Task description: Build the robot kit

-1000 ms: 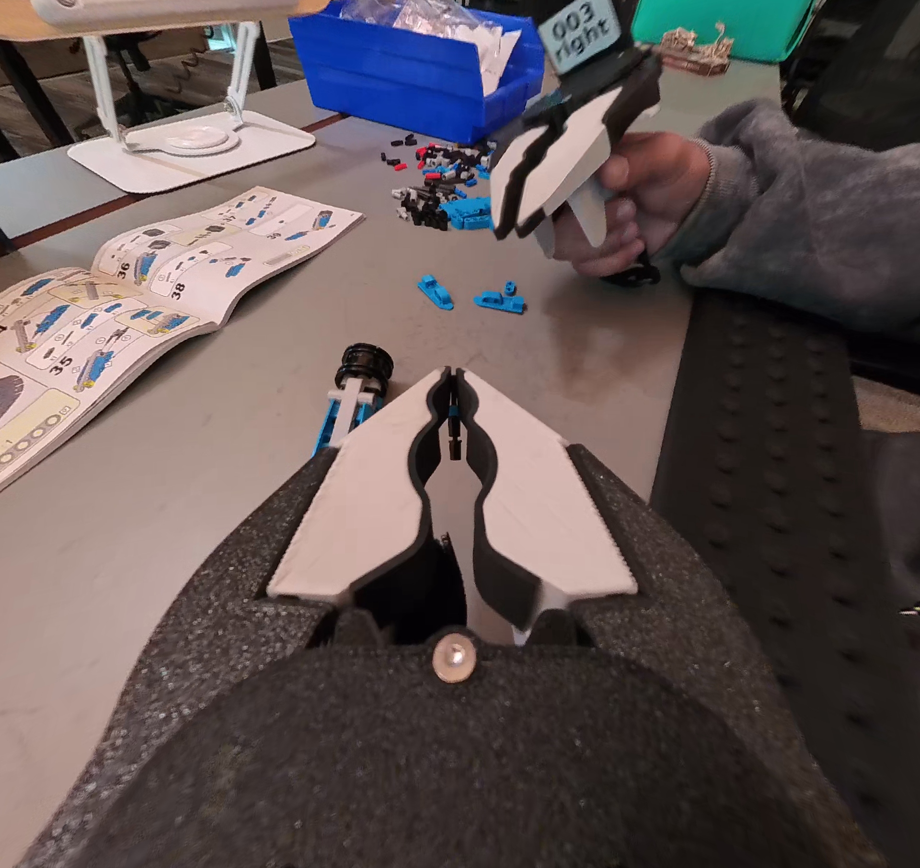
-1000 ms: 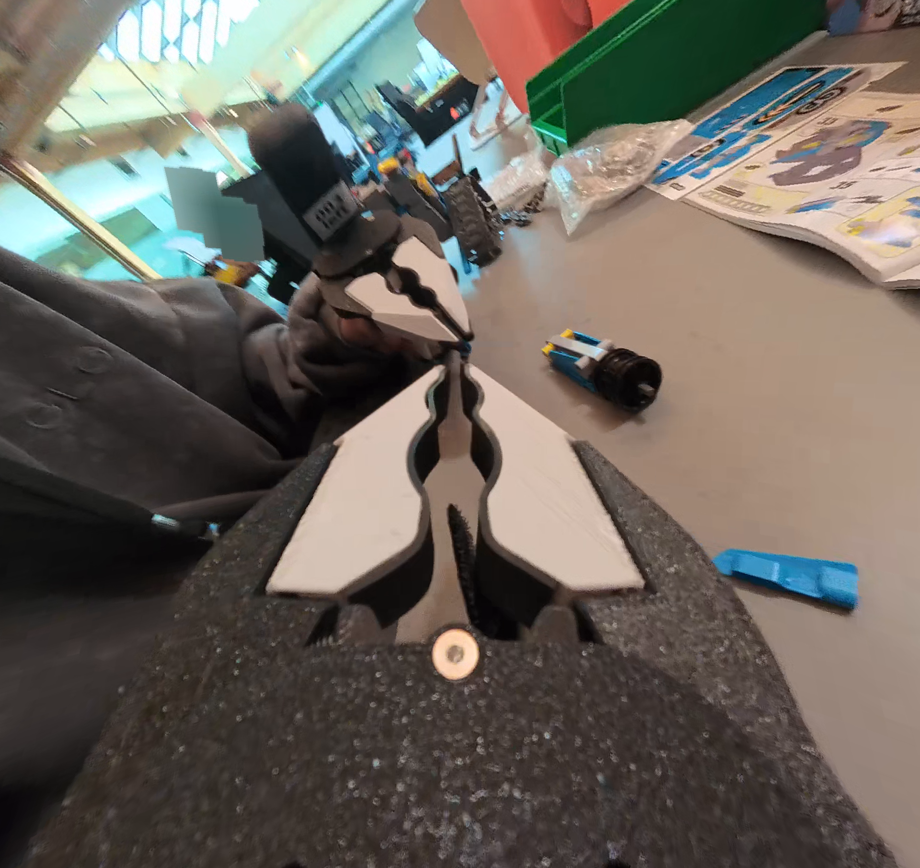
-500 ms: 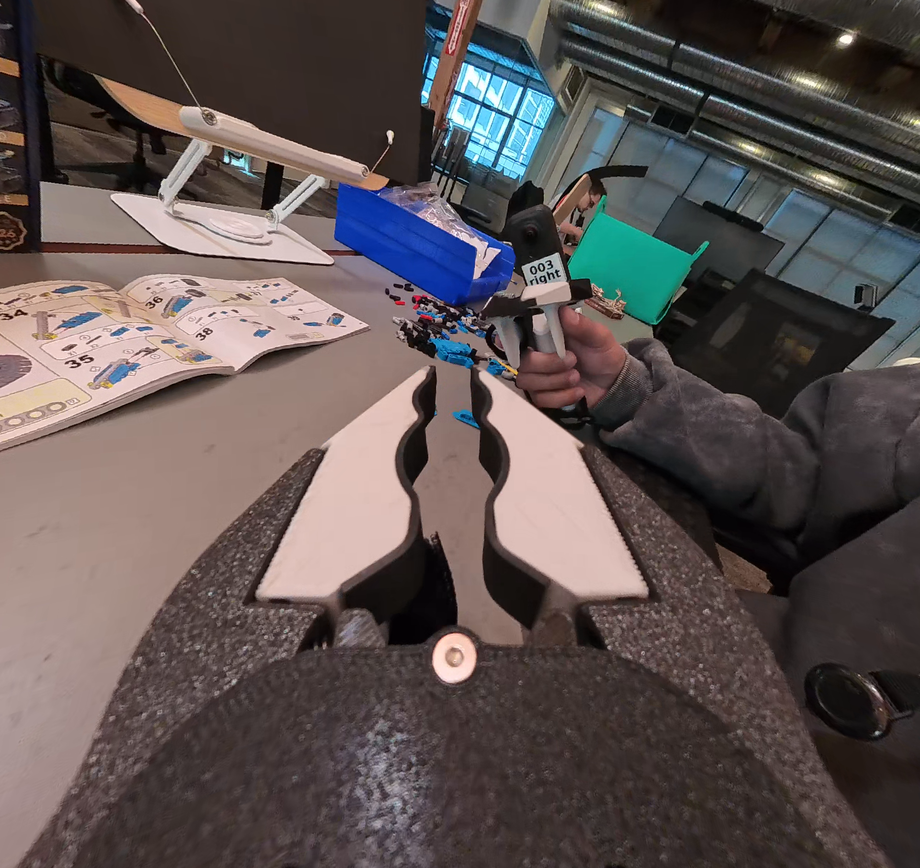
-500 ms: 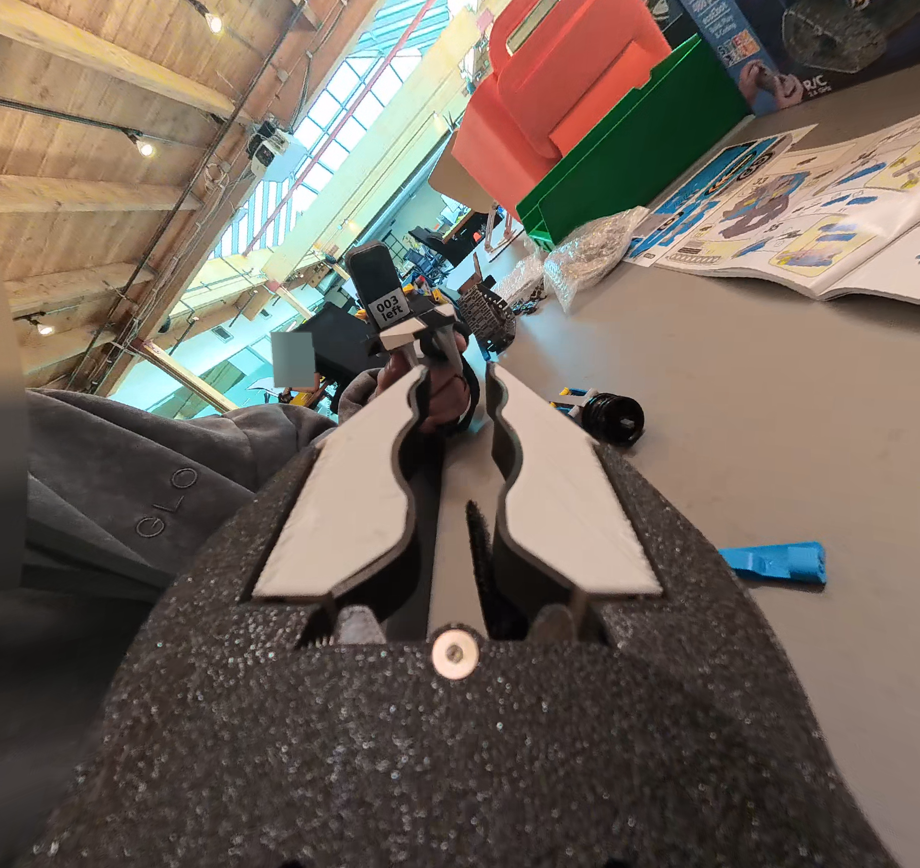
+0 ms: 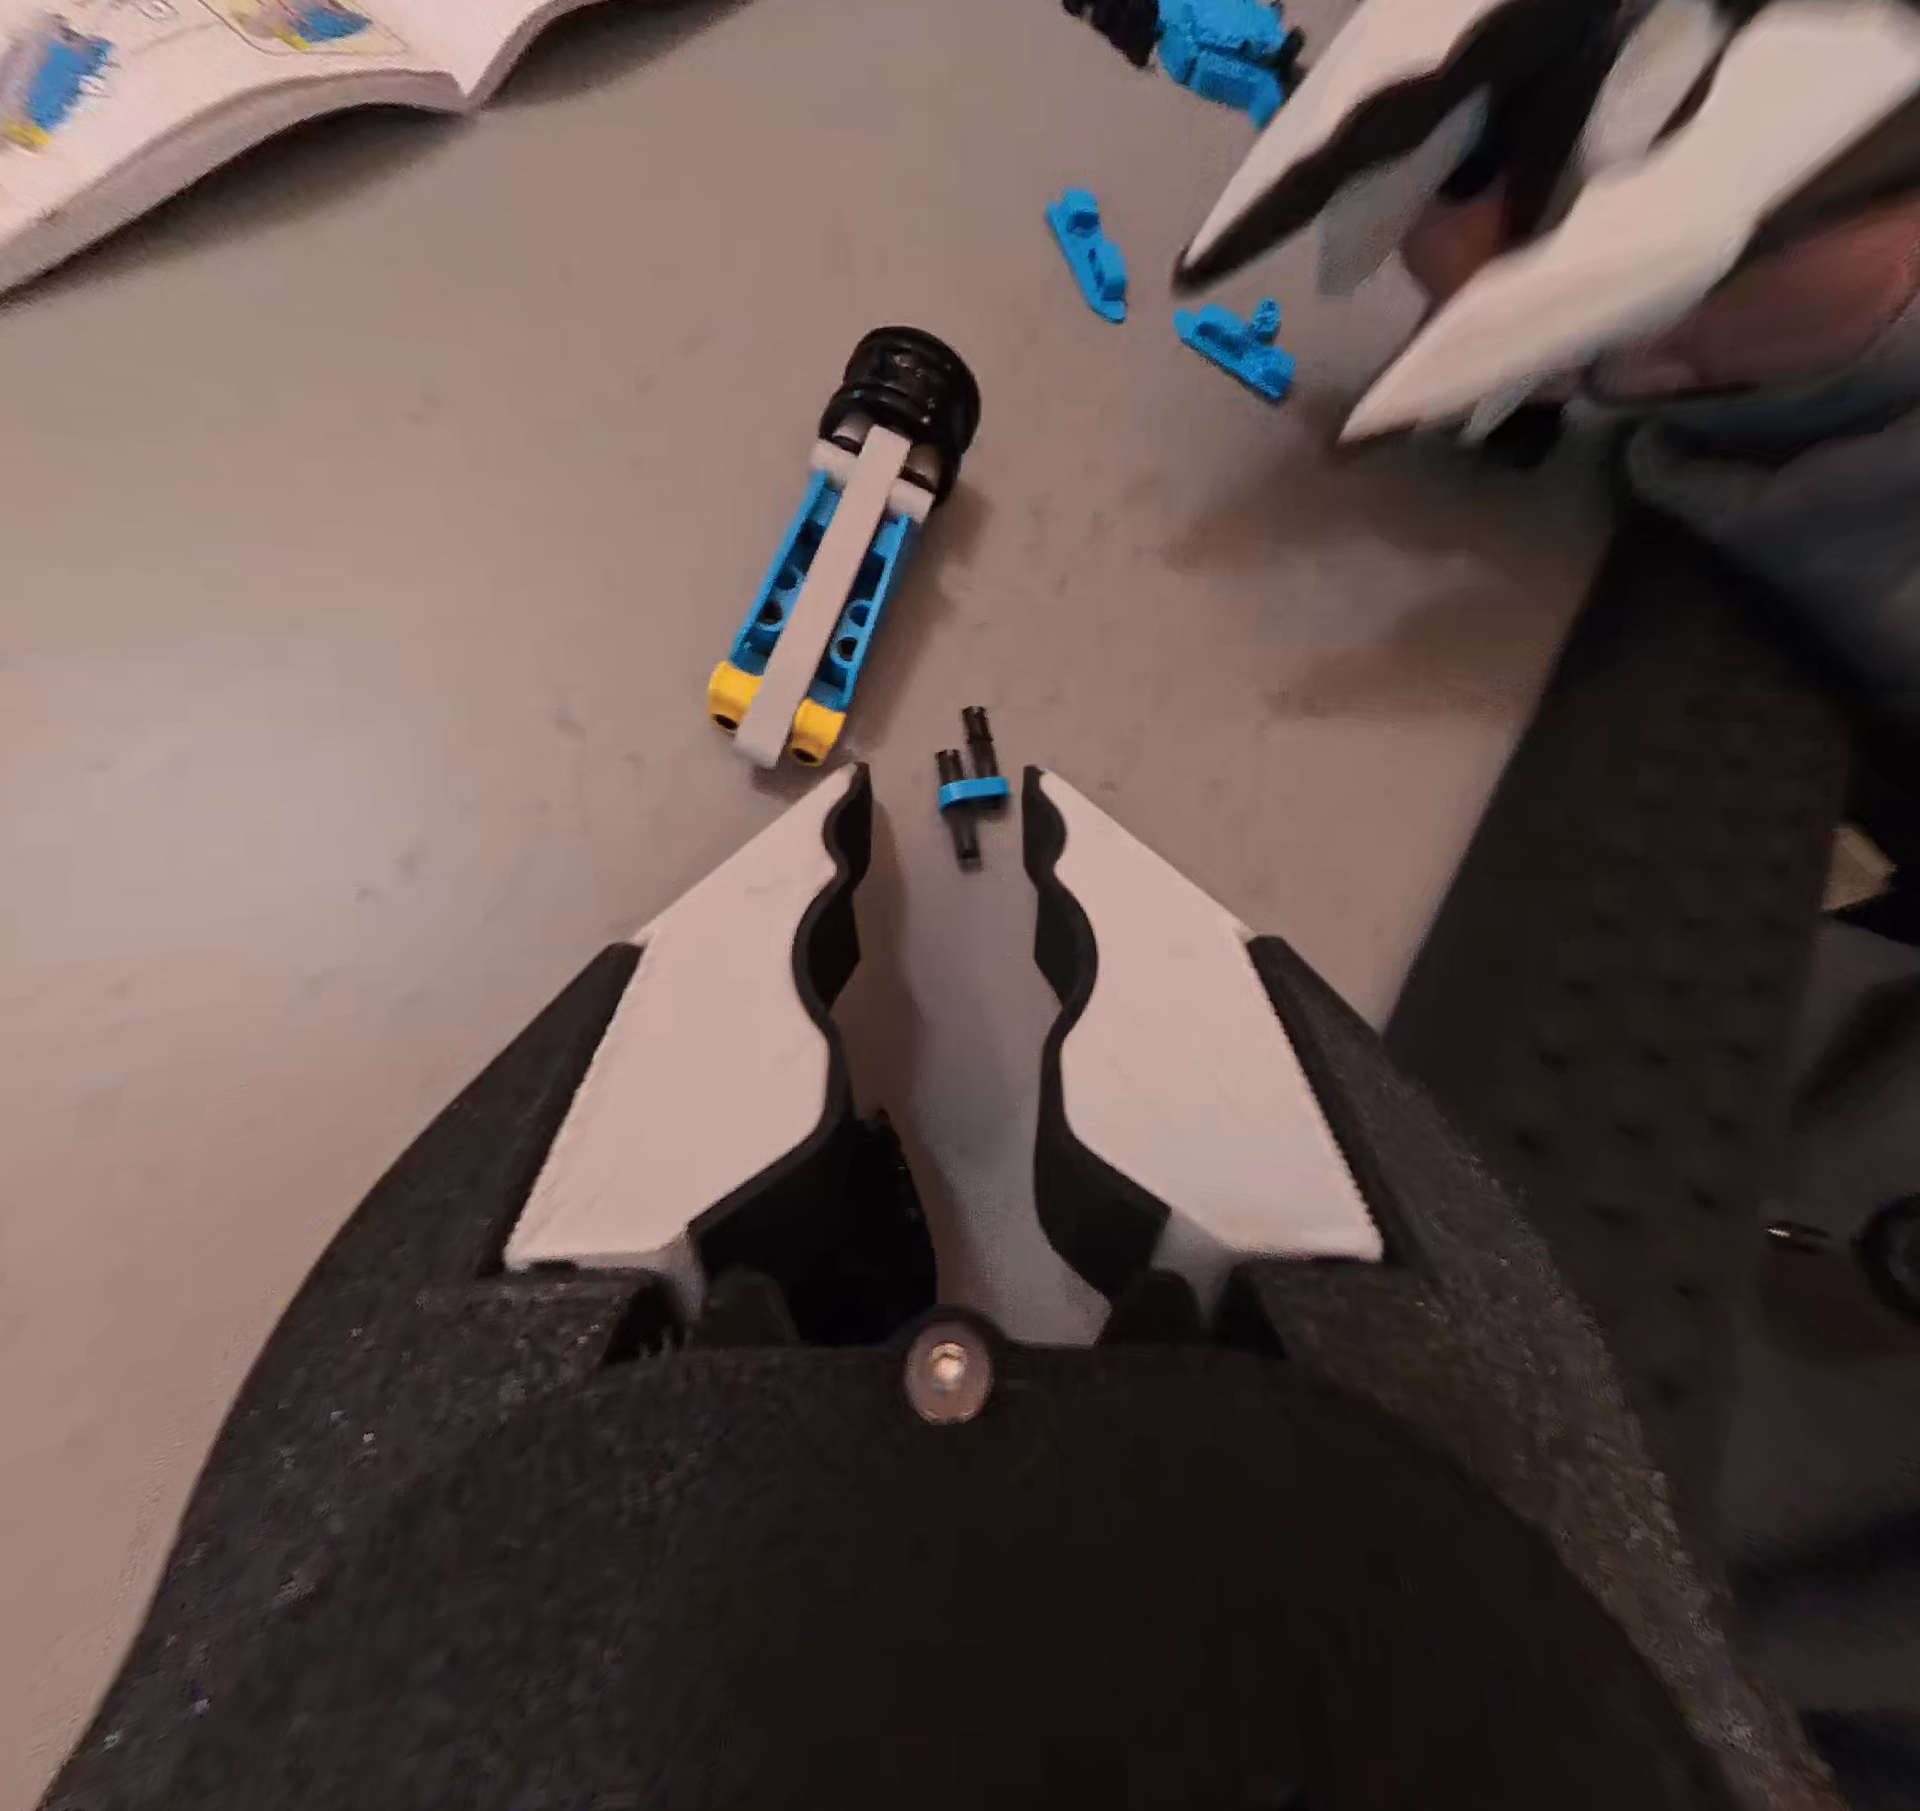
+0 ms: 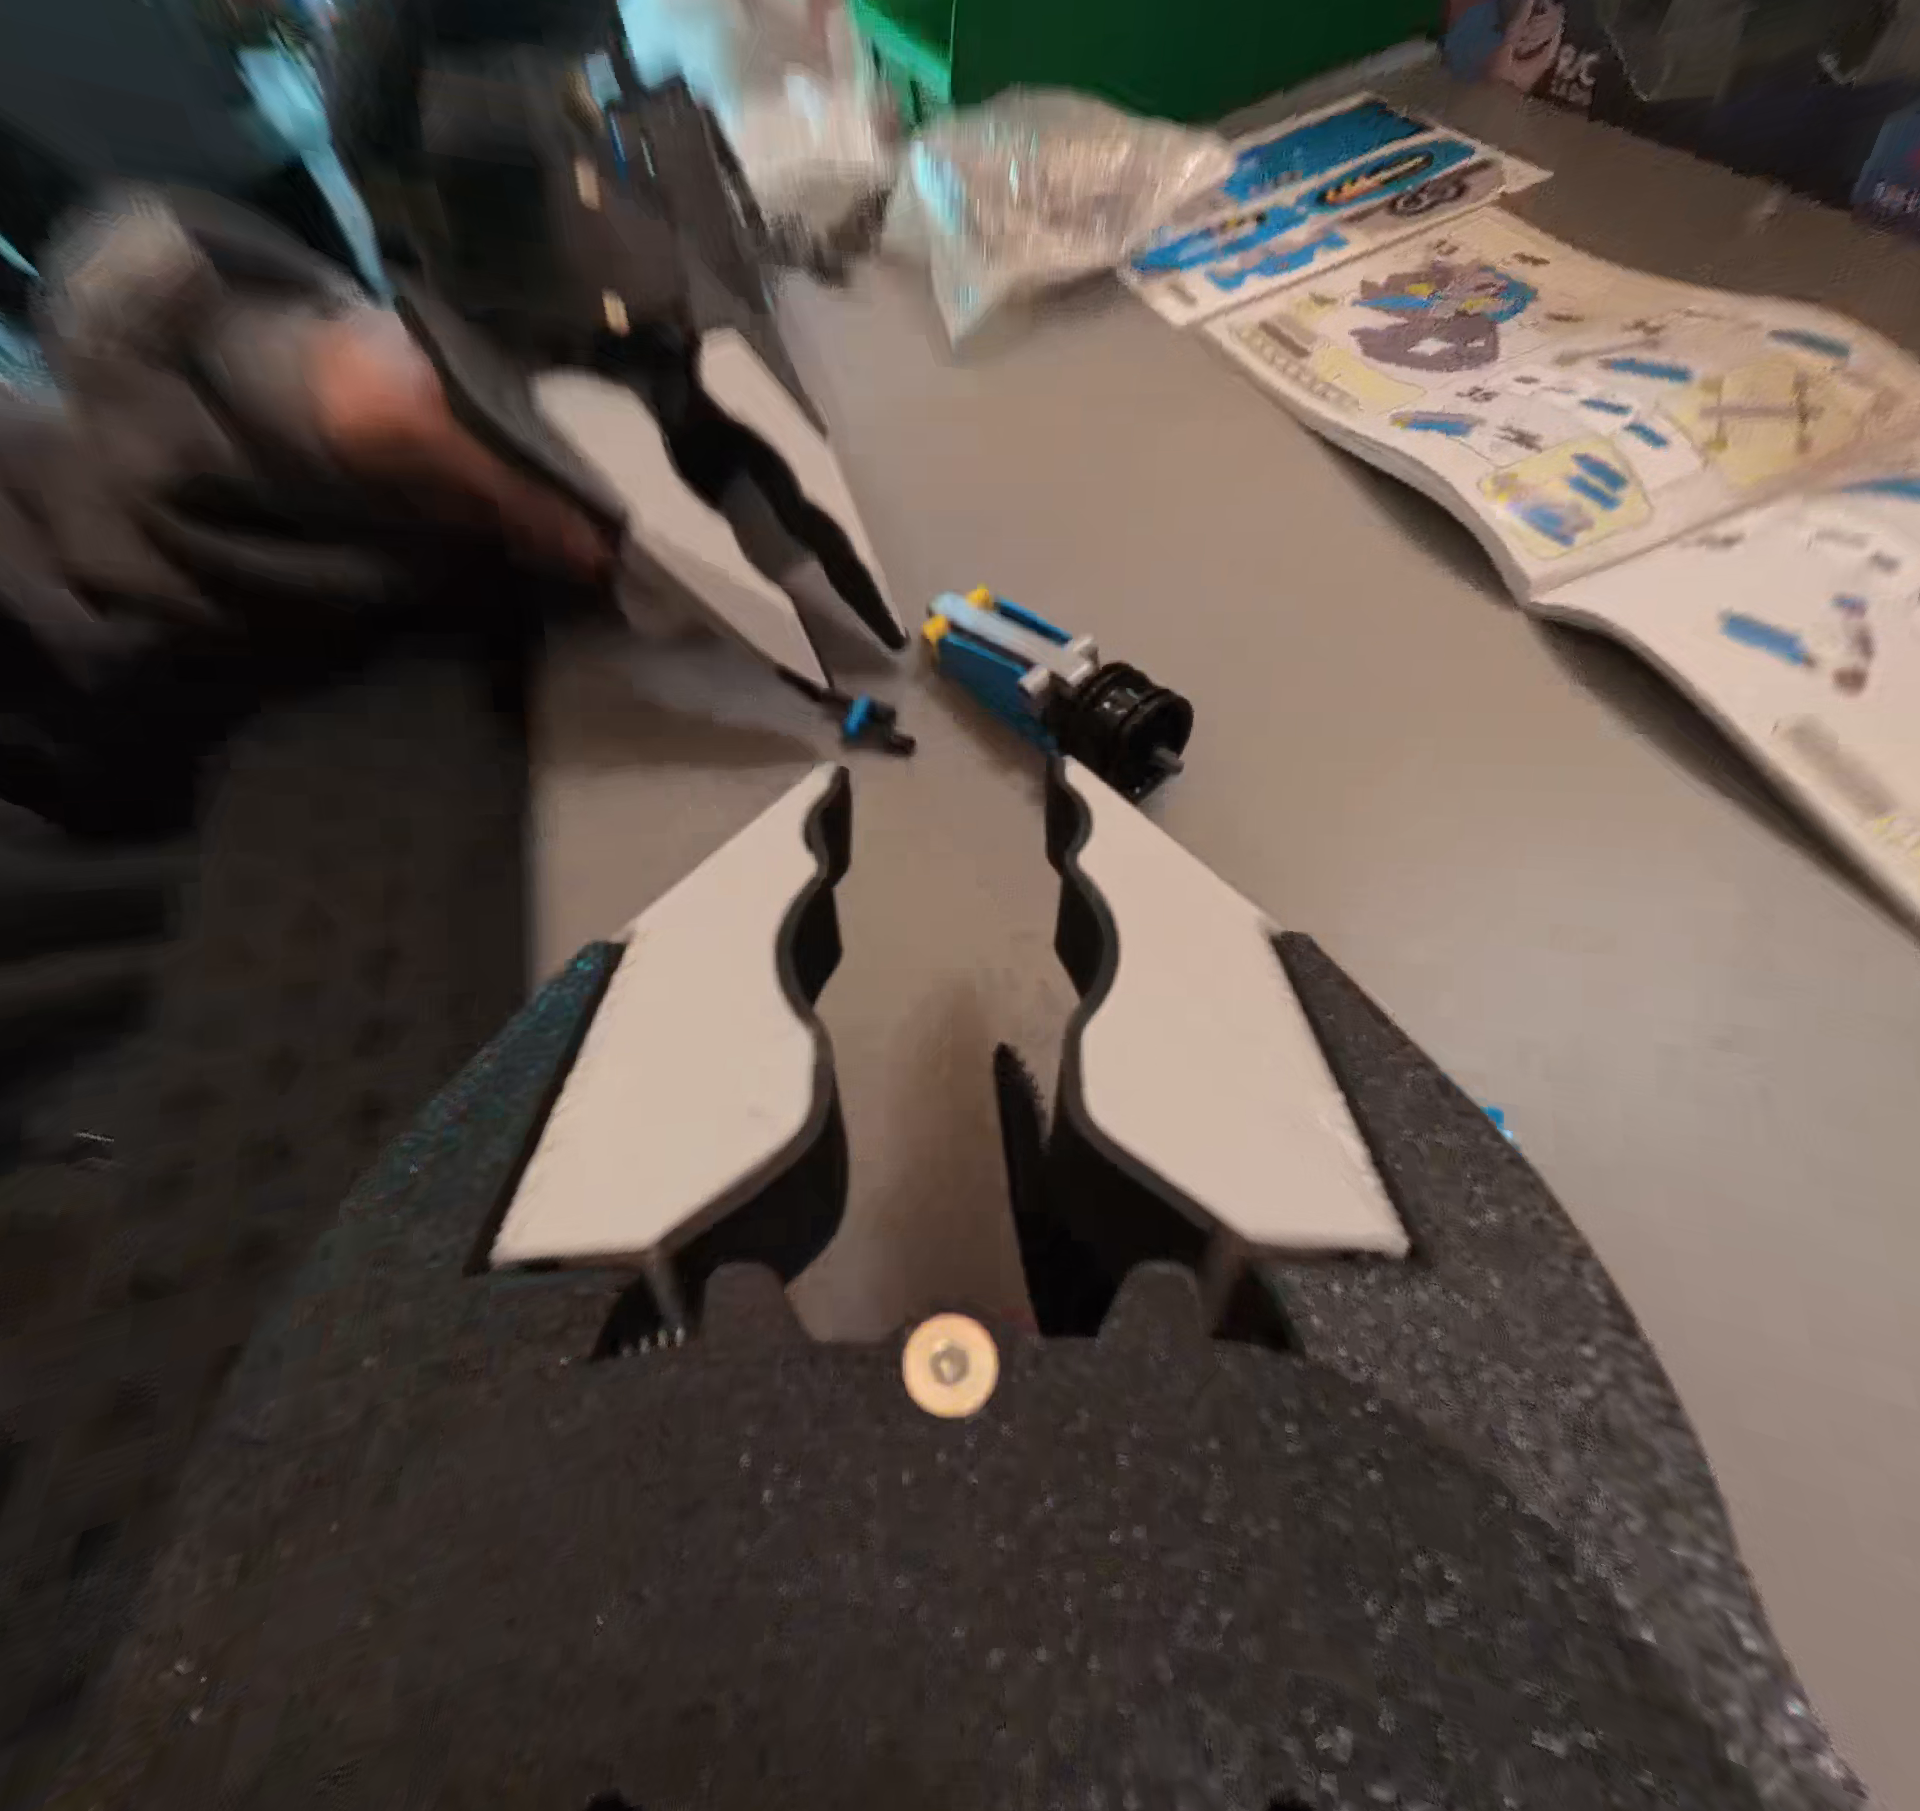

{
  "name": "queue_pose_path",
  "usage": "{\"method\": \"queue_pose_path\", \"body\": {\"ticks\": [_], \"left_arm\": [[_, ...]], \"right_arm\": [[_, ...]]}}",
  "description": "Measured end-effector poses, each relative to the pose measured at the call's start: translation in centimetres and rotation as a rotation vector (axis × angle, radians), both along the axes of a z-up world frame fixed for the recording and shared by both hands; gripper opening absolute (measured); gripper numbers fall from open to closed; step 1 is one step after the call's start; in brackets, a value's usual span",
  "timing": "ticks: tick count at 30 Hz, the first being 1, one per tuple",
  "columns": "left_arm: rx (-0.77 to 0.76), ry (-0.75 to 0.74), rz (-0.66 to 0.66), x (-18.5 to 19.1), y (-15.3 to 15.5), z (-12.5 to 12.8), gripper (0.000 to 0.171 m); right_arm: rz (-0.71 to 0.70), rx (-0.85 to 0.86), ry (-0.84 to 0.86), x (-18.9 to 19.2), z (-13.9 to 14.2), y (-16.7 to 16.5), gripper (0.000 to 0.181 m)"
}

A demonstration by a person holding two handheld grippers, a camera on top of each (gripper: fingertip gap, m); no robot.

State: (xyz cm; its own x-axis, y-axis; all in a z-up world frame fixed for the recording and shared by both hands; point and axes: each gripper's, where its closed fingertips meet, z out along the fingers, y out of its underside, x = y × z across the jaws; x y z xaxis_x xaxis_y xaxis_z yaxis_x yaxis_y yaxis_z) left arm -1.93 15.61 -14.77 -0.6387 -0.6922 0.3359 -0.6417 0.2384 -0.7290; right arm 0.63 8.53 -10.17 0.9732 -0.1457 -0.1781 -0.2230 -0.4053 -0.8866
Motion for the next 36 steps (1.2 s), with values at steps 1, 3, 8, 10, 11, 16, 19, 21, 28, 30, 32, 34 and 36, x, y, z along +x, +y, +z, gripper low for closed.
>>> {"method": "queue_pose_path", "body": {"ticks": [1, 3, 8, 10, 11, 16, 19, 21, 28, 30, 32, 34, 36], "left_arm": [[-0.007, 0.022, -0.007, -0.2, -0.2, -0.2, 0.028], [0.031, 0.029, -0.012, -0.3, -0.2, -0.7, 0.027], [0.099, 0.001, -0.025, -0.4, -0.3, -1.2, 0.005], [0.093, 0.006, -0.019, -0.3, -0.6, -1.1, 0.005], [0.083, 0.004, -0.015, -0.3, -0.9, -1.0, 0.004], [-0.024, -0.075, 0.063, 0.7, -2.3, 1.5, 0.004], [-0.063, -0.089, 0.05, 0.6, -2.8, 2.0, 0.004], [-0.099, -0.098, 0.04, 0.4, -3.2, 2.6, 0.004], [-0.134, -0.109, 0.01, 0.1, -3.6, 3.1, 0.004], [-0.211, -0.109, -0.032, -0.4, -4.0, 4.0, 0.007], [-0.31, -0.057, -0.086, -1.0, -4.4, 4.5, 0.012], [-0.404, 0.014, -0.135, -1.4, -4.7, 4.9, 0.021], [-0.488, 0.088, -0.167, -1.6, -4.8, 5.1, 0.029]], "right_arm": [[0.017, -0.071, -0.084, -0.7, -1.0, 0.6, 0.038], [0.067, -0.188, -0.167, -2.4, -3.0, 1.8, 0.04], [0.081, -0.27, -0.142, -3.5, -4.8, 3.2, 0.043], [0.074, -0.257, -0.078, -3.3, -4.9, 3.6, 0.044], [0.066, -0.253, -0.057, -3.1, -4.9, 3.8, 0.043], [-0.001, -0.207, -0.044, -1.7, -4.0, 3.8, 0.036], [-0.005, -0.126, -0.07, -1.6, -2.3, 3.8, 0.028], [0.013, -0.137, -0.095, -1.8, -2.4, 3.7, 0.026], [0.015, -0.183, -0.203, -1.7, -2.6, 3.7, 0.019], [0.039, -0.201, -0.303, -1.6, -2.3, 3.2, 0.01], [0.092, -0.195, -0.379, -2.0, -1.9, 2.8, 0.008], [0.132, -0.175, -0.441, -2.4, -1.4, 2.6, 0.007], [0.17, -0.168, -0.544, -2.8, -0.9, 2.4, 0.007]]}}
